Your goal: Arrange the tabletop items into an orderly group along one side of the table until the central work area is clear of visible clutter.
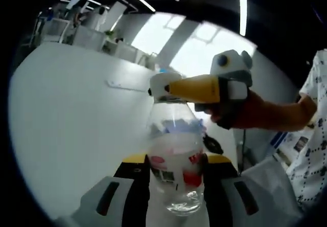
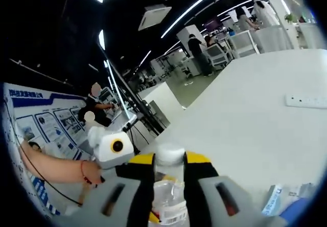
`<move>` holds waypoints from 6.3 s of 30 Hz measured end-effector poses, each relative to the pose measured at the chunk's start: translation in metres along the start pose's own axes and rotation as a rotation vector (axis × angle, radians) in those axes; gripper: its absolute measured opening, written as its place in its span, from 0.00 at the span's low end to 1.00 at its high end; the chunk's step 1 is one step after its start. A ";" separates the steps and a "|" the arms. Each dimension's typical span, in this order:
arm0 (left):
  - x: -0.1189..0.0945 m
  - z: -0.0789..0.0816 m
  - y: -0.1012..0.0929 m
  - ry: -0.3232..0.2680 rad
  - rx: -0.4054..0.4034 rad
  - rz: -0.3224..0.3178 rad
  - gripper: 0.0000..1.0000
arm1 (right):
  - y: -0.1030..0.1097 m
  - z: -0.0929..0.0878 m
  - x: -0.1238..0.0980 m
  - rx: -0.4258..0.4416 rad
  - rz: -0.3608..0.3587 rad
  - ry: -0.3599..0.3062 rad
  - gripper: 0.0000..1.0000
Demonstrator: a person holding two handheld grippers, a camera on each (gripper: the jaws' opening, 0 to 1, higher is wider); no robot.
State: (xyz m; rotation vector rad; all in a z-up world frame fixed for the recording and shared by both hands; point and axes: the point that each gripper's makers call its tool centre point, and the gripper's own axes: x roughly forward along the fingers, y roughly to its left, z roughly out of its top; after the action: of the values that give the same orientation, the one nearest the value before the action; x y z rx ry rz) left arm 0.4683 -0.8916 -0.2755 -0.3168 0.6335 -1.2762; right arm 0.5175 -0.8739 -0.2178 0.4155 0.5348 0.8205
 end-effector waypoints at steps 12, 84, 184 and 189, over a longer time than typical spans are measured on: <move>0.005 0.033 0.007 -0.018 0.098 -0.005 0.37 | 0.001 0.032 -0.001 -0.072 -0.008 -0.055 0.18; 0.015 0.024 0.042 0.019 0.405 -0.041 0.37 | 0.004 0.011 0.007 -0.641 -0.108 -0.082 0.19; -0.026 -0.010 -0.001 0.054 0.166 0.120 0.96 | 0.005 0.004 -0.014 -0.525 -0.111 -0.048 0.52; -0.029 -0.009 -0.005 0.052 0.168 0.125 0.96 | 0.005 0.004 -0.019 -0.523 -0.113 -0.050 0.53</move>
State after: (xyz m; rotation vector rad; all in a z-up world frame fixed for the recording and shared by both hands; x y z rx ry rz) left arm 0.4548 -0.8645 -0.2723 -0.1039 0.5774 -1.2120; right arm 0.5065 -0.8862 -0.2062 -0.0746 0.2775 0.8047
